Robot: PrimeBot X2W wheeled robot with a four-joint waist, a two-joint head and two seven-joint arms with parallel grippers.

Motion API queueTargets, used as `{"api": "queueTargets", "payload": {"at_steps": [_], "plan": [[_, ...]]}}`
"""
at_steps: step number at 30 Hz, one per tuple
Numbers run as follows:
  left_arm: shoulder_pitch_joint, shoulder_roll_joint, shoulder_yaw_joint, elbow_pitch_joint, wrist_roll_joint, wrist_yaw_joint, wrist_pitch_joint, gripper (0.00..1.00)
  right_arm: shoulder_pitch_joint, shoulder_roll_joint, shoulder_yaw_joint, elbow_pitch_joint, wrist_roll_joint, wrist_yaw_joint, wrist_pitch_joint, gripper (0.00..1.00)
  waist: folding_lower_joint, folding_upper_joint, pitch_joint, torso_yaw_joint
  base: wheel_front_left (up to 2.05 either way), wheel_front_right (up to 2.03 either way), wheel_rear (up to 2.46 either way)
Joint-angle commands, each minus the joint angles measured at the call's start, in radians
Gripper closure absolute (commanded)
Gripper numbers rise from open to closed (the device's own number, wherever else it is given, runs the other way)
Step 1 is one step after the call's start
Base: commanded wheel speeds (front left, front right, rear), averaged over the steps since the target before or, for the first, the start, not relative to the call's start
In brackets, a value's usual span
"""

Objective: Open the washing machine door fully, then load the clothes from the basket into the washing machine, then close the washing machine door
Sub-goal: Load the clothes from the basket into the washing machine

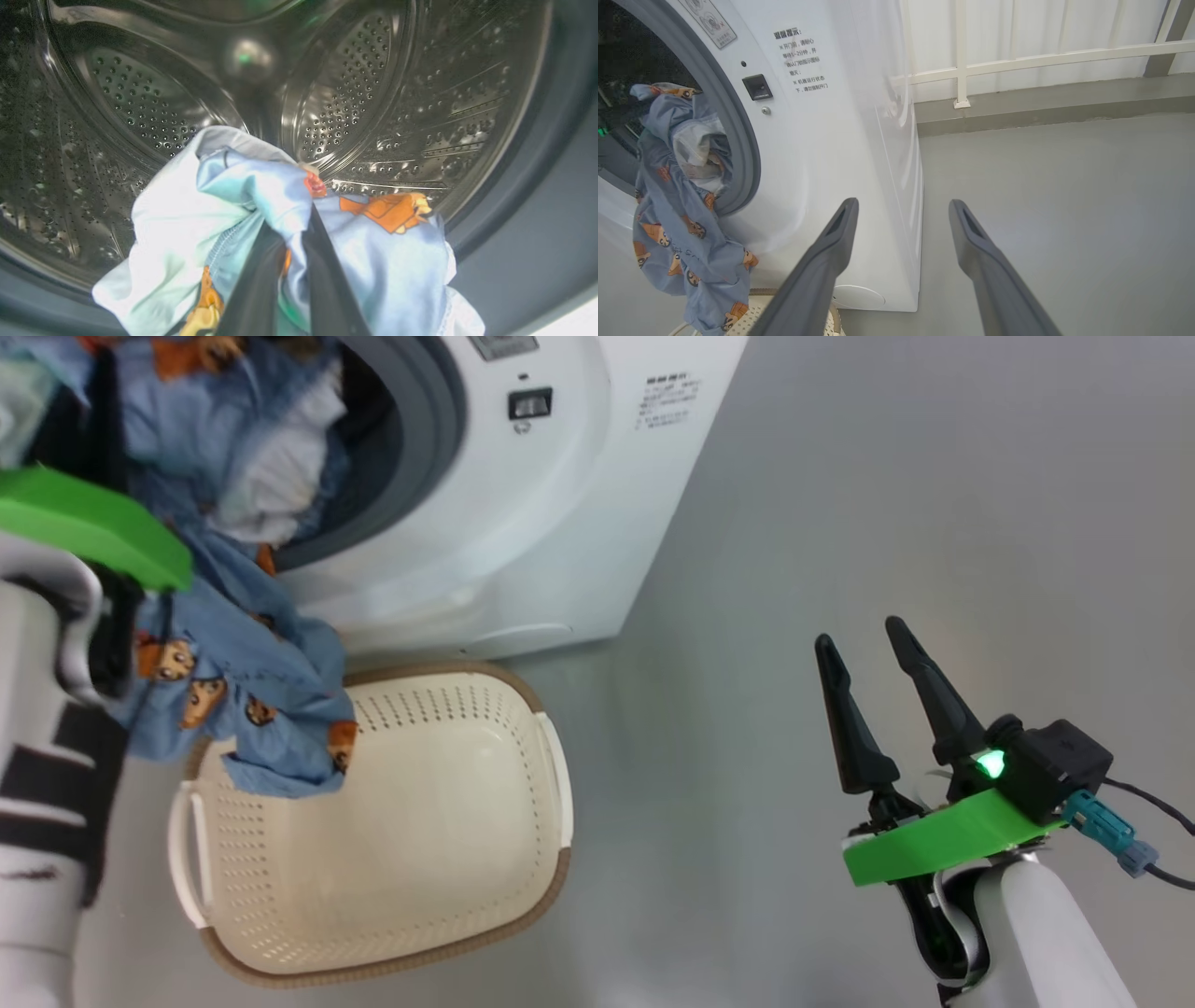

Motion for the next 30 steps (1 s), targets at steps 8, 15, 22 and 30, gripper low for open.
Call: {"api": "queueTargets", "payload": {"at_steps": [8,15,22,30], "plan": [[-0.195,0.103,-0.011,0.127,0.016,-0.003,-0.035,1.0,-0.043,0.008,0.059,-0.056,0.039,0.002,-0.005,0.0,0.0,-0.0001,0.2,-0.118,0.0,0.0,0.0],[-0.311,0.156,0.003,0.113,0.039,-0.003,-0.045,1.0,-0.055,0.008,0.077,-0.075,0.071,0.002,-0.005,0.0,0.0,-0.0001,0.273,-0.164,0.0,0.0,0.0],[-0.341,0.156,0.142,-0.071,0.113,0.026,-0.046,1.0,-0.067,0.008,0.092,-0.081,0.091,0.002,-0.005,0.0,0.0,-0.0001,0.302,-0.188,0.0,0.0,0.0],[-0.282,0.108,0.173,0.051,0.181,0.017,-0.046,0.62,-0.067,0.008,0.092,-0.068,0.098,0.002,-0.005,0.0,0.0,-0.0001,0.273,-0.183,0.0,0.0,0.0]]}}
